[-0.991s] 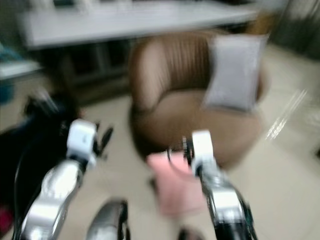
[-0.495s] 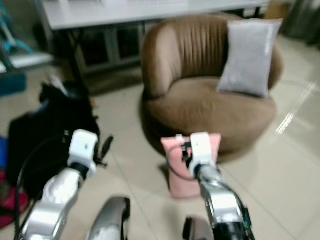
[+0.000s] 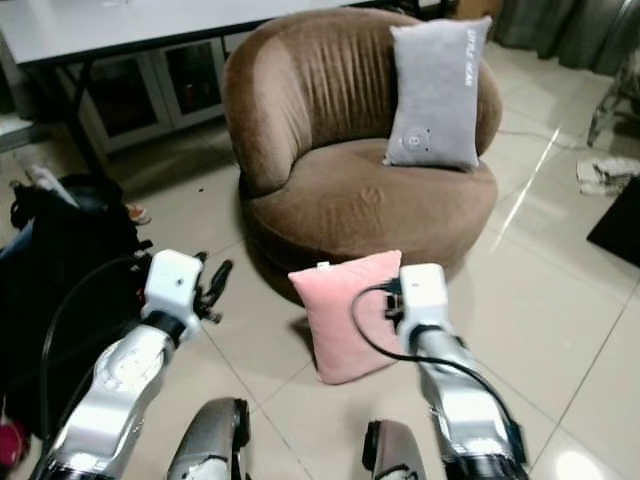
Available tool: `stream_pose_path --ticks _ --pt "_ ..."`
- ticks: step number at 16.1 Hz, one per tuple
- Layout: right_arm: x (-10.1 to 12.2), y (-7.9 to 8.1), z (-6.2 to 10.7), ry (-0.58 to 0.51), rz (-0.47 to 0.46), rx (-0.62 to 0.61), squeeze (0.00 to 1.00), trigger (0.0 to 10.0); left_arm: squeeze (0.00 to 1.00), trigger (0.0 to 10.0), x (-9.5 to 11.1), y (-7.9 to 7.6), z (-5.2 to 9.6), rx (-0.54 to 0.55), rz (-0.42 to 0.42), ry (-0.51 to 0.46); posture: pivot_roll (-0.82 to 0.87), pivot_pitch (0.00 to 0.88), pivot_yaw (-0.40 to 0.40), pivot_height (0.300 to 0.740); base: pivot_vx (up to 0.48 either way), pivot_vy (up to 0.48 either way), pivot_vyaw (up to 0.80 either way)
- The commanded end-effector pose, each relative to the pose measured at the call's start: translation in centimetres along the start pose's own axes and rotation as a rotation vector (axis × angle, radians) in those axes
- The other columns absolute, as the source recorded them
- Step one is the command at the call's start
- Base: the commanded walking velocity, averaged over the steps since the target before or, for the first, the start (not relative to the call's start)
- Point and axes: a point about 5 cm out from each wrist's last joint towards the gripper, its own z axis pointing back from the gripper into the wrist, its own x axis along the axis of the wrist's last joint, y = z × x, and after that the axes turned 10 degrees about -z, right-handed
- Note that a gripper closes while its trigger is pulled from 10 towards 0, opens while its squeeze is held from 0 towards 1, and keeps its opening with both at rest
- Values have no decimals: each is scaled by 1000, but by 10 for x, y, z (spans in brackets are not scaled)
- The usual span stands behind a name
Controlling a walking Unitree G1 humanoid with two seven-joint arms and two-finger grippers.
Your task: Move the pillow to the sofa from floor
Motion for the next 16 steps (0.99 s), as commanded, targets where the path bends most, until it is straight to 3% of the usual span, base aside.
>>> stream_pose_path --ticks 1,5,8,12,13,16 --pt "5 -11 8 -13 10 -49 0 10000 0 10000 0 -8 -5 -38 -7 -9 -102 0 45 619 0 0 0" --pt "10 -37 43 -29 34 -170 0 10000 0 10000 5 -29 -26 -96 23 -44 -304 0 69 619 0 0 0" --pt "21 -45 62 -38 71 -209 0 10000 0 10000 6 -39 -33 -85 46 -57 -365 0 6 619 0 0 0" --pt "19 -32 42 -28 33 -132 0 10000 0 10000 1 -31 -21 -25 49 -48 -226 0 -27 619 0 0 0" --pt "8 -18 27 -8 -2 -61 0 10000 0 10000 -1 -20 -11 -2 38 -49 -154 0 -32 619 0 0 0" --pt "-17 8 4 80 -52 72 0 10000 0 10000 -15 1 10 47 12 -6 -27 0 -21 619 0 0 0"
